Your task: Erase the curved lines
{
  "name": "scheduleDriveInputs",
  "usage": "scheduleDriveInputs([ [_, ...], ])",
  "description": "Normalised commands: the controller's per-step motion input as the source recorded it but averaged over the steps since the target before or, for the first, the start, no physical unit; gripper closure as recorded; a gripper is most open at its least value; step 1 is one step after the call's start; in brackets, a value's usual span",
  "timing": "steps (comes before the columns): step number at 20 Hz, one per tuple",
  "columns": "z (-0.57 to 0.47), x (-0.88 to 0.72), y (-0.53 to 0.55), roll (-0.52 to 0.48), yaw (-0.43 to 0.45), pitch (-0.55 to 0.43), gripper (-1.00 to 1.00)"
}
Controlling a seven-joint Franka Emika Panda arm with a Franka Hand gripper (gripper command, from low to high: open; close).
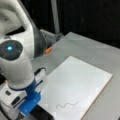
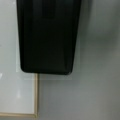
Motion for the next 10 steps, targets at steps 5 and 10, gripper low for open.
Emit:
scheduleDriveInputs([
  [5,-0.14,0.00,-0.09,0.106,-0.019,-0.111,-1.00],
  [10,-0.16,-0.04,-0.04,0.143,-0.024,-0.116,-1.00],
])
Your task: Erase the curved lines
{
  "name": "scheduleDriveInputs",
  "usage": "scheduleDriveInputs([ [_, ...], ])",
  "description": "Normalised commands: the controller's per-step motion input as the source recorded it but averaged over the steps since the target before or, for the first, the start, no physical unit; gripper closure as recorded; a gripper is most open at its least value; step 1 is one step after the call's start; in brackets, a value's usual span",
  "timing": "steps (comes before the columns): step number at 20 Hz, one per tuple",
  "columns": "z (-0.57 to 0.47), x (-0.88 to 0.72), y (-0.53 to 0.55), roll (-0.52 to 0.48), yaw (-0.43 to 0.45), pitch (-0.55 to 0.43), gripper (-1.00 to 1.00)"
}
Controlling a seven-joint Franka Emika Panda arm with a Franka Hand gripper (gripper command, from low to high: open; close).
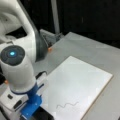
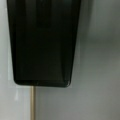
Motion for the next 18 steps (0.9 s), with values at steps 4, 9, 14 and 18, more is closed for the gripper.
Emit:
scheduleDriveInputs([
  [4,-0.21,-0.03,0.02,0.169,-0.019,-0.140,-1.00],
  [9,-0.19,-0.01,0.03,0.135,0.014,-0.154,-1.00],
  [14,-0.18,0.01,0.02,0.089,0.031,-0.161,-1.00],
  [18,-0.16,-0.01,0.03,0.053,0.014,-0.166,-1.00],
])
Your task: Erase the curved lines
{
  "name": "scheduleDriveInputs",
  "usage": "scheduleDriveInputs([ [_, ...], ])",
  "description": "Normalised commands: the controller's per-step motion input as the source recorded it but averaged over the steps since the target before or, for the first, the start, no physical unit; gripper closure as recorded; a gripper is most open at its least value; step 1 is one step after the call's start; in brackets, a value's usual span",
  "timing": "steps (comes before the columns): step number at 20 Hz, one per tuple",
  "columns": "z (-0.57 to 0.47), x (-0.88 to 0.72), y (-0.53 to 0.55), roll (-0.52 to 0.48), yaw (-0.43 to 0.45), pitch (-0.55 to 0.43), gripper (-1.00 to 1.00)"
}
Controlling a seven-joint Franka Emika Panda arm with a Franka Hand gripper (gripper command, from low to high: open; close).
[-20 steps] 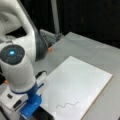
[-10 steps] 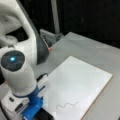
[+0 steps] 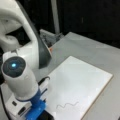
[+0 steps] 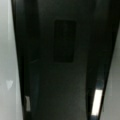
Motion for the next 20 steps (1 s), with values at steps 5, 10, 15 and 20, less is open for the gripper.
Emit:
scheduleDriveInputs([
  [5,-0.17,-0.02,0.05,0.056,-0.006,-0.179,-1.00],
  [10,-0.19,-0.03,0.06,0.078,-0.026,-0.196,-1.00],
  [15,-0.13,-0.08,-0.02,0.083,-0.029,-0.188,-1.00],
  [20,-0.10,-0.10,-0.06,0.096,-0.029,-0.188,-1.00],
])
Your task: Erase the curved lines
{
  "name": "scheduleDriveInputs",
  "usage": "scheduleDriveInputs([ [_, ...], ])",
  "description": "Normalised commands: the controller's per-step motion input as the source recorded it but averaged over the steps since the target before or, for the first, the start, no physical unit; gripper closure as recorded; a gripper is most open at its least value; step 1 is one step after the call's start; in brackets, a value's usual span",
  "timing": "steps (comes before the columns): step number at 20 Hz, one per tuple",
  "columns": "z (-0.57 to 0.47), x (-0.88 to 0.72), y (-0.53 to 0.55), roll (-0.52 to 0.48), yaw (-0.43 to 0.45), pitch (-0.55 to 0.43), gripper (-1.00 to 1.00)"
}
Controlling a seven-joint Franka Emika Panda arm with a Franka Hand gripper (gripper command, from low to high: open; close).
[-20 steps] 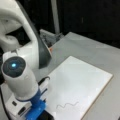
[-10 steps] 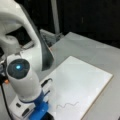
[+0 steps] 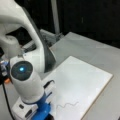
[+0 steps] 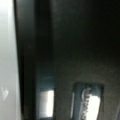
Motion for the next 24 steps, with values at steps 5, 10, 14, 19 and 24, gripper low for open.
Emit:
scheduleDriveInputs([
  [5,-0.06,-0.15,-0.11,0.095,-0.019,-0.175,-1.00],
  [10,-0.06,-0.14,-0.09,0.102,-0.016,-0.183,-1.00],
  [14,-0.10,-0.09,0.00,0.106,-0.020,-0.198,-1.00],
  [19,-0.14,-0.09,0.05,0.109,-0.038,-0.212,1.00],
  [24,-0.13,-0.11,0.04,0.083,-0.053,-0.226,1.00],
])
